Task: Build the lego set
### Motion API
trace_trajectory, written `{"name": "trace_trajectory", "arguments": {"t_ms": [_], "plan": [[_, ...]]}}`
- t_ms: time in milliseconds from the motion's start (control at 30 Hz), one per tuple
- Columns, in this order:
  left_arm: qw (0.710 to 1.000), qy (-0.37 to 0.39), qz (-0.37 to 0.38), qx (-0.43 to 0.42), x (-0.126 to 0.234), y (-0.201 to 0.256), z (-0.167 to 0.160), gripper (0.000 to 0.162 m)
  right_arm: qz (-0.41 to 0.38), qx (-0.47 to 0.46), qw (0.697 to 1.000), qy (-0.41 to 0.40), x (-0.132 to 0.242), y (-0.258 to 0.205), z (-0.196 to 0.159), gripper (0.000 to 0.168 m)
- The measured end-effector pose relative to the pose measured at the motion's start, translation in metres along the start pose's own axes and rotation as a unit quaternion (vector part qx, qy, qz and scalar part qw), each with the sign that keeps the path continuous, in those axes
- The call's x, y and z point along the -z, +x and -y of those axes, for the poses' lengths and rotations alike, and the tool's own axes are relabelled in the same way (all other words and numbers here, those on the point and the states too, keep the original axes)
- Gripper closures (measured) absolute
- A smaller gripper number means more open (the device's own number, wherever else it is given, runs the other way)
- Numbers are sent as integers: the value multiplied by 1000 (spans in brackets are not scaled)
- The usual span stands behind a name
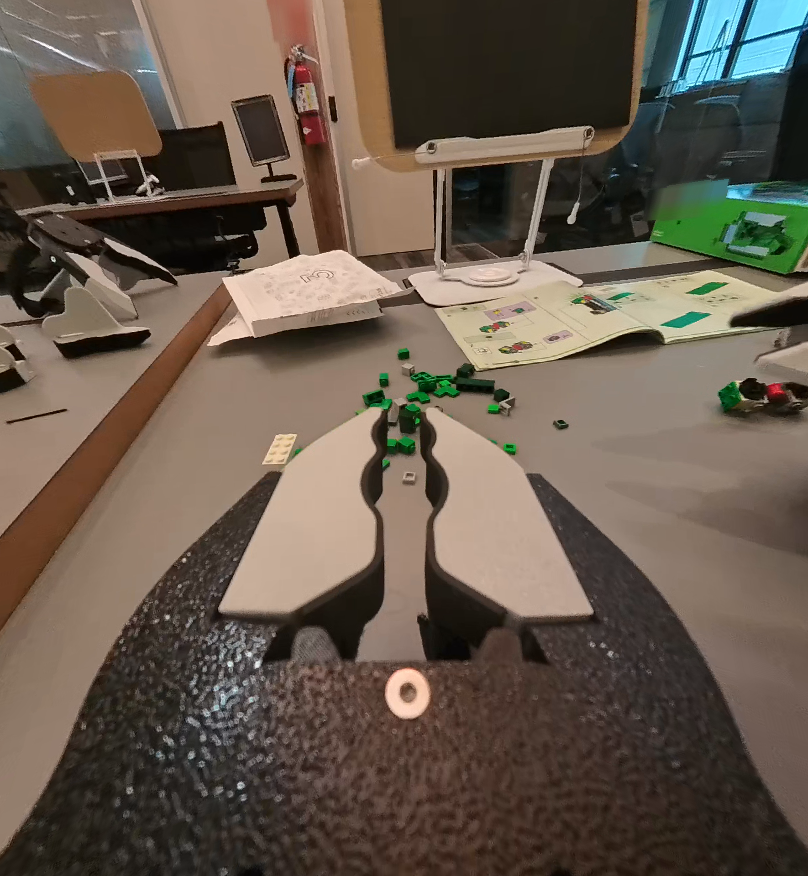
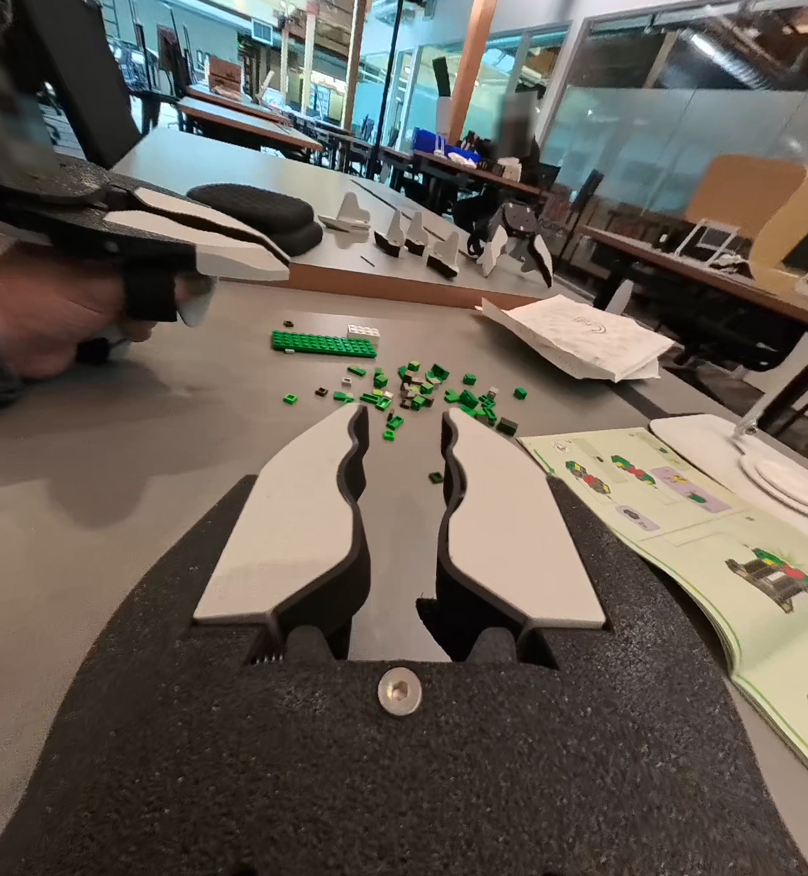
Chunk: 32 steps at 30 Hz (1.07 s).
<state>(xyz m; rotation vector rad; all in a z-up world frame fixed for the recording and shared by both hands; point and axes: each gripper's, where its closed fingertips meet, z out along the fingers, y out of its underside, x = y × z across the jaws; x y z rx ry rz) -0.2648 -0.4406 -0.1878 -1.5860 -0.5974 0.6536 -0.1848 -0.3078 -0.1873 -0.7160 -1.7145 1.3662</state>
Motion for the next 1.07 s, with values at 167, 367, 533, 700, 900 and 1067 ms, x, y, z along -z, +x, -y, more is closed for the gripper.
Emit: {"name": "trace_trajectory", "arguments": {"t_ms": [167, 367, 533, 700, 900, 1067], "plan": [[1000, 7, 10, -7, 1, -1, 2, 154, 25, -4, 1000, 4, -1, -8, -1, 144], [1000, 15, 8, -6, 2, -1, 4, 158, 35, -26, 999, 22, 3, -6, 2, 147], [998, 52, -4, 33, 8, -5, 12, 160, 23, -42, 998, 48, 8, -1, 8, 143], [996, 70, 7, 56, 12, -12, 15, 160, 29, -50, 997, 57, 11, -1, 10, 143], [997, 60, 12, 43, 10, -11, 13, 159, 40, -65, 995, 68, 15, -3, 13, 146], [995, 68, 19, 63, 12, -16, 14, 159, 36, -84, 993, 77, 16, 1, 14, 147]]}}
